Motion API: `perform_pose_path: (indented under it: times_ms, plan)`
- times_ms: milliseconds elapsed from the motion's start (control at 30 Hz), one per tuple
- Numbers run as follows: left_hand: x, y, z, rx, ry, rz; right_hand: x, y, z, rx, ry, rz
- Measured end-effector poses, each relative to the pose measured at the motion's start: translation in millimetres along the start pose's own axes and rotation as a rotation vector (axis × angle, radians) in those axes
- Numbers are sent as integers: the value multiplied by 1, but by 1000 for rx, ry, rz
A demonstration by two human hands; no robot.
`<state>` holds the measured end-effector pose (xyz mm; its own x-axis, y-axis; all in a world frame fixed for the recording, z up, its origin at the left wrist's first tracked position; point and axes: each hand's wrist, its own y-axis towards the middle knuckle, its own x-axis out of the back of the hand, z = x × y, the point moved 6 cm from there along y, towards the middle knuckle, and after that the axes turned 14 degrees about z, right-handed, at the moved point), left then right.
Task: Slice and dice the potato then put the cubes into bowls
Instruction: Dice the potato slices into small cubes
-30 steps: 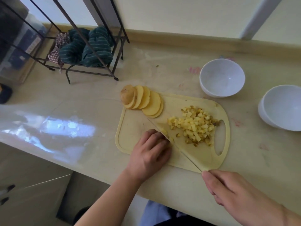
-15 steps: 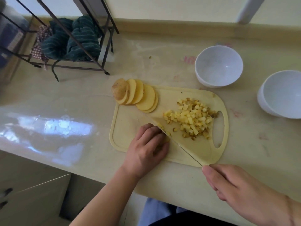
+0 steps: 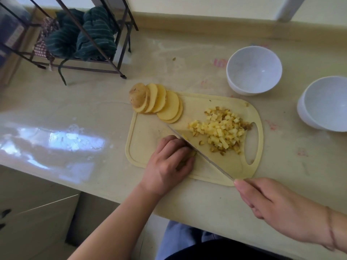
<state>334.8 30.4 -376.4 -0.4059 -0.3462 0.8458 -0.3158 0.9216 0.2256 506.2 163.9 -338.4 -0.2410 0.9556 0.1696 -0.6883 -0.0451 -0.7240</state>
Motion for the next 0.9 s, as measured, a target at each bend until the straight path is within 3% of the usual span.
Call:
perform_pose_path:
  times_ms: [367, 667, 900]
  plan:
    - [-1, 0, -2, 0, 22, -14, 7, 9, 9, 27, 22, -83]
    - [2, -4, -4, -17, 5, -49, -2, -7, 9, -25, 171, 16]
    - [3, -5, -4, -20, -5, -57, -6, -12, 11, 9, 104, 40]
